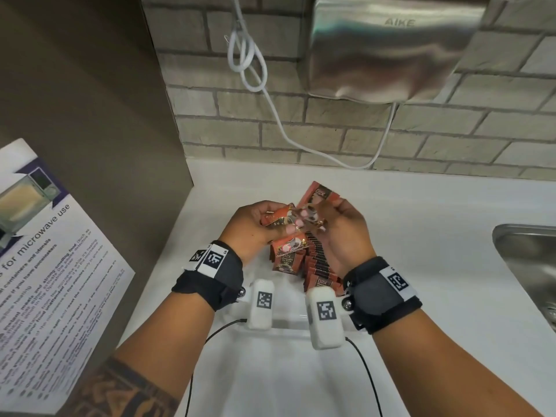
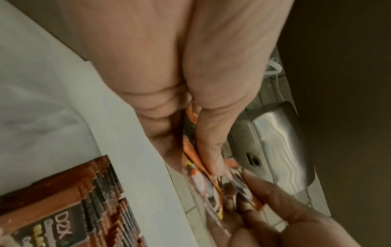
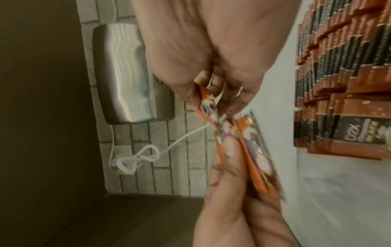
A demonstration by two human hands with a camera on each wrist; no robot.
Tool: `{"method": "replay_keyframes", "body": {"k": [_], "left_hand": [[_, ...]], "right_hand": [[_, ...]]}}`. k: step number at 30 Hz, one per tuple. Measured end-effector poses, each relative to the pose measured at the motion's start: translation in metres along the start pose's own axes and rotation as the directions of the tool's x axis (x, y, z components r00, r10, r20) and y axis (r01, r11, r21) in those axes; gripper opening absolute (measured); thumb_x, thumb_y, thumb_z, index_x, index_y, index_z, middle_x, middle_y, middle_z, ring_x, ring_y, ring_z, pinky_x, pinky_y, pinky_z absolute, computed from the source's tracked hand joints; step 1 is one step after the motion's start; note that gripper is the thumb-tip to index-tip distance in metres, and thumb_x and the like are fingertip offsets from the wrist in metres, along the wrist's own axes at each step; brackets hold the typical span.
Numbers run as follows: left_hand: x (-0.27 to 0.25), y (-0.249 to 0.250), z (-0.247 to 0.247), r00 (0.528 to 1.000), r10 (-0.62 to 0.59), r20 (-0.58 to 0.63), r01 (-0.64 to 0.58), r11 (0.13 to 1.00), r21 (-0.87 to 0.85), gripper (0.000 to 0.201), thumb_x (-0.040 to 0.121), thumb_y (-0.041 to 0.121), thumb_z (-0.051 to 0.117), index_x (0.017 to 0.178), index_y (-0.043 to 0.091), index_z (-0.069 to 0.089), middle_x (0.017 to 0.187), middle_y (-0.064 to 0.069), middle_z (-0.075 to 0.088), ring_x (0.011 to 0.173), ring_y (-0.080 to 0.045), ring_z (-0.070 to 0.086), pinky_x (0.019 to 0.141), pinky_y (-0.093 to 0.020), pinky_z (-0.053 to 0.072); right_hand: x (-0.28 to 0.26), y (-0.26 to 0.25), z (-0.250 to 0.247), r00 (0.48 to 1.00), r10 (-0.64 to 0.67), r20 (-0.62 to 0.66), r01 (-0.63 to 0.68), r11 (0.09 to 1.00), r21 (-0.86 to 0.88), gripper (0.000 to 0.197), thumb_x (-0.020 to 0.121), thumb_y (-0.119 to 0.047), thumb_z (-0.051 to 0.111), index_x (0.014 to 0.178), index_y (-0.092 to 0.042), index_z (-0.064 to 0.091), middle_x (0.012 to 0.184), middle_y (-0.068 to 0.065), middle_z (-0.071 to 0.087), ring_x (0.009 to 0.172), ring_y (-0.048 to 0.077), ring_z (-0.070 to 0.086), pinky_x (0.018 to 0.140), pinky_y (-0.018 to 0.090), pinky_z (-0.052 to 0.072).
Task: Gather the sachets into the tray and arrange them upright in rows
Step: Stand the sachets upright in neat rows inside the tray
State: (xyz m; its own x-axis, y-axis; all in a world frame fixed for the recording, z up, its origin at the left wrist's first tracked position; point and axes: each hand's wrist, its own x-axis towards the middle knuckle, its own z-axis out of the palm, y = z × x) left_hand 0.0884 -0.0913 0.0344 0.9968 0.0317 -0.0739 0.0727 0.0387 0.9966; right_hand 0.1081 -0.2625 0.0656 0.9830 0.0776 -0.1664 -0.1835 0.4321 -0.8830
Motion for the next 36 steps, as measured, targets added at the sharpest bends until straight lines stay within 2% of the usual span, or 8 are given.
{"method": "replay_keyframes", "body": {"k": [5,8,11,18,23,28,32,36], "left_hand": [[-0.003,0.005,-0.01,0.999,0.029,0.032,-0.036,0.967,0.253,0.041,0.069,0.022,0.092,0.101,0.026,0.067,0.103,-0.005,0.076,0.097,-0.025,0.073,0.095,-0.047,0.057],[-0.005,0.013,-0.01,0.992,0.032,0.124,-0.08,0.911,0.404,0.043,0.06,0.041,0.092,0.097,0.035,0.069,0.1,-0.002,0.076,0.097,-0.028,0.071,0.093,-0.048,0.056],[-0.006,0.018,-0.006,0.982,0.018,0.19,-0.104,0.883,0.458,0.039,0.063,0.022,0.095,0.092,0.031,0.071,0.093,0.007,0.076,0.089,-0.017,0.071,0.092,-0.046,0.057],[-0.005,0.024,-0.007,0.993,0.085,0.08,-0.108,0.929,0.354,0.036,0.071,0.01,0.09,0.101,0.02,0.072,0.089,0.004,0.074,0.081,-0.01,0.071,0.071,-0.033,0.058],[-0.002,0.023,0.004,0.992,0.127,0.007,-0.121,0.921,0.372,0.026,0.072,0.016,0.09,0.09,0.026,0.074,0.086,0.0,0.075,0.074,-0.011,0.069,0.073,-0.035,0.059],[0.0,0.024,-0.013,0.98,0.154,-0.13,-0.107,0.944,0.311,0.014,0.087,0.008,0.076,0.09,0.022,0.074,0.087,-0.001,0.075,0.077,-0.015,0.07,0.067,-0.03,0.056],[-0.003,0.03,0.003,0.991,0.068,-0.111,-0.064,0.997,0.043,0.011,0.084,0.0,0.077,0.088,0.008,0.071,0.083,-0.013,0.071,0.075,-0.021,0.069,0.067,-0.032,0.058],[-0.004,0.033,0.013,0.986,0.155,-0.068,-0.137,0.967,0.216,0.008,0.088,0.012,0.077,0.094,0.014,0.073,0.087,-0.009,0.073,0.079,-0.02,0.068,0.076,-0.036,0.058]], "right_hand": [[0.013,-0.022,-0.007,0.99,-0.117,0.078,0.135,0.947,-0.291,0.019,0.099,-0.003,0.044,0.113,-0.005,0.056,0.106,0.013,0.073,0.091,0.02,0.074,0.075,0.034,0.056],[0.016,-0.029,-0.005,0.934,-0.01,0.357,0.276,0.654,-0.705,0.021,0.096,-0.013,0.058,0.115,-0.017,0.051,0.103,0.002,0.069,0.087,0.012,0.066,0.075,0.028,0.047],[0.016,-0.034,0.0,0.846,0.246,0.473,0.374,0.358,-0.855,0.039,0.084,-0.028,0.08,0.115,-0.023,0.058,0.103,-0.005,0.068,0.092,0.008,0.063,0.077,0.022,0.047],[0.012,-0.04,-0.014,0.828,0.39,0.404,0.108,0.595,-0.796,0.041,0.082,-0.011,0.082,0.118,-0.012,0.061,0.105,0.01,0.073,0.093,0.024,0.074,0.087,0.042,0.061],[0.009,-0.03,-0.01,0.811,0.364,0.458,0.177,0.594,-0.785,0.031,0.088,-0.005,0.074,0.116,-0.007,0.061,0.099,0.014,0.071,0.092,0.029,0.072,0.089,0.052,0.058],[0.009,-0.032,-0.022,0.898,0.27,0.347,-0.032,0.828,-0.56,0.037,0.094,0.003,0.062,0.128,-0.011,0.058,0.103,0.016,0.067,0.097,0.029,0.073,0.098,0.049,0.055],[0.003,-0.021,-0.008,0.851,0.319,0.416,-0.027,0.819,-0.574,0.043,0.088,-0.019,0.076,0.128,-0.012,0.061,0.116,0.015,0.071,0.104,0.027,0.071,0.098,0.042,0.055],[0.005,-0.012,-0.003,0.857,0.325,0.399,-0.085,0.854,-0.513,0.033,0.093,-0.001,0.065,0.125,-0.006,0.062,0.12,0.023,0.068,0.109,0.032,0.07,0.1,0.046,0.053]]}}
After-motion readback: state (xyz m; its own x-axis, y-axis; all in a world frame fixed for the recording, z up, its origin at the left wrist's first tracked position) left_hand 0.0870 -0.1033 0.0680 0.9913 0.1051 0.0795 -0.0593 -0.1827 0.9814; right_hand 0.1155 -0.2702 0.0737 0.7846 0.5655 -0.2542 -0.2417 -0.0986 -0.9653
